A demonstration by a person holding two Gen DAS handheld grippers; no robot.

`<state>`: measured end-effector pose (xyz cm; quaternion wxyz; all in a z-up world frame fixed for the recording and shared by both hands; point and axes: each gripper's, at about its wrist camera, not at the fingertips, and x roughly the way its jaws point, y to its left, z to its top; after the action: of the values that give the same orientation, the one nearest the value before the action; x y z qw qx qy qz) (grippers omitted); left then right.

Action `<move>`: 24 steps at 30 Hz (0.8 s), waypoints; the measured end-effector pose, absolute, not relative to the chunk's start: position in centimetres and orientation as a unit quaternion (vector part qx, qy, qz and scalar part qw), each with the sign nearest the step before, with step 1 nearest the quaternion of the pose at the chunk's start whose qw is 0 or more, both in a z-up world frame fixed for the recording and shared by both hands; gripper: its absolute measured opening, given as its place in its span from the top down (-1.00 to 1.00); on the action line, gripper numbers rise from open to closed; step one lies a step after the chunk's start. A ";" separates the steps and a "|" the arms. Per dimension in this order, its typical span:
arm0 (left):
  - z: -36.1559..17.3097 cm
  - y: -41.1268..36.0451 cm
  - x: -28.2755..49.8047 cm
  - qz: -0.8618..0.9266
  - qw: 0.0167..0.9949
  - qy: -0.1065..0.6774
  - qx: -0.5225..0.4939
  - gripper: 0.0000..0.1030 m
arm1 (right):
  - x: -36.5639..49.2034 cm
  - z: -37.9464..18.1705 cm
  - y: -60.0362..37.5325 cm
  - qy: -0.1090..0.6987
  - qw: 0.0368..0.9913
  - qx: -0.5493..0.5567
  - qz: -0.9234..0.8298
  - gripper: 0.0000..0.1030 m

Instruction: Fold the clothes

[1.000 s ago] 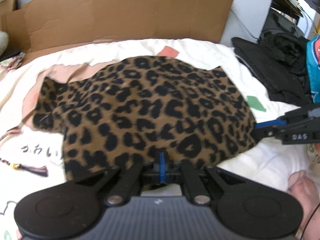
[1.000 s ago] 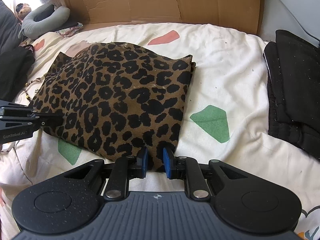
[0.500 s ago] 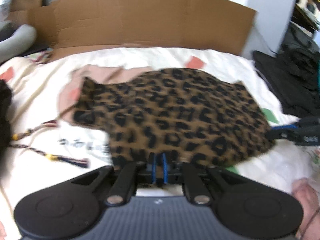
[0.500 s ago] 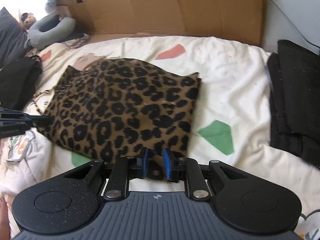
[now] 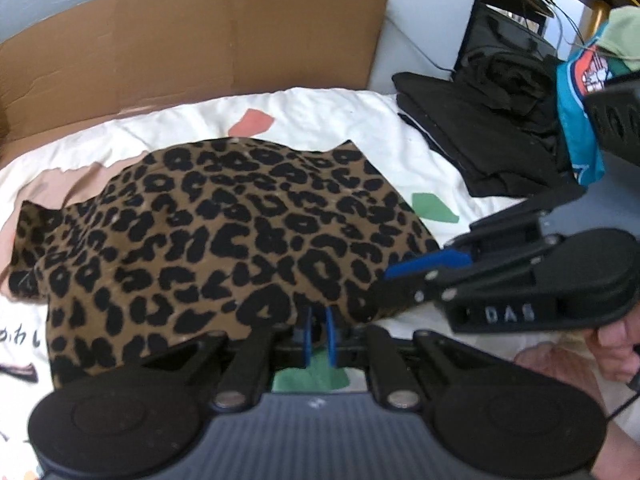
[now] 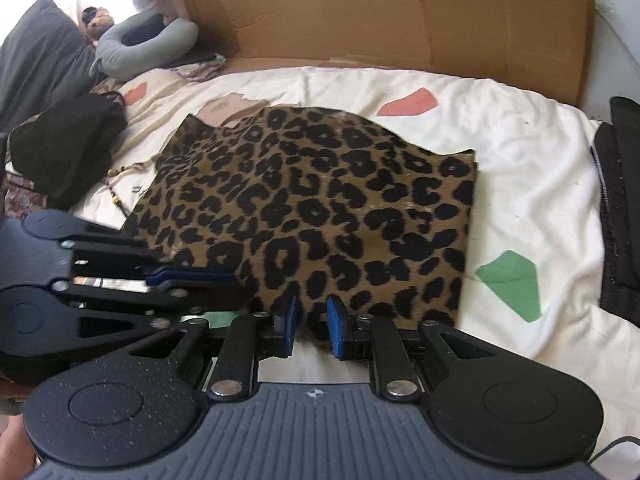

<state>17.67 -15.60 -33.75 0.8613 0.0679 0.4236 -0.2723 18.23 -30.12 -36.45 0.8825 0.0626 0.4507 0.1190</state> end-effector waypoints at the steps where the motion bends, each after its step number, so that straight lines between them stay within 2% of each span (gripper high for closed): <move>1: -34.0 -15.7 17.9 -0.272 0.860 0.427 0.071 0.85 | 18.3 -36.6 -30.0 0.453 0.881 0.061 0.120 0.55; 6: -34.8 -15.5 18.4 -0.283 0.852 0.431 0.088 0.84 | 18.7 -37.5 -30.0 0.467 0.875 0.055 0.115 0.58; 9: -34.8 -14.7 18.7 -0.278 0.851 0.437 0.082 0.95 | 18.8 -37.6 -30.6 0.468 0.876 0.061 0.102 0.58; 24: -34.0 -9.2 19.3 -0.185 0.857 0.477 0.053 0.95 | 18.4 -37.8 -31.9 0.469 0.876 0.081 0.081 0.58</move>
<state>19.29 -9.20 -33.96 0.8573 0.0527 0.4775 -0.1851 18.43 -31.94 -37.79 0.8759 0.0807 0.4687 0.0814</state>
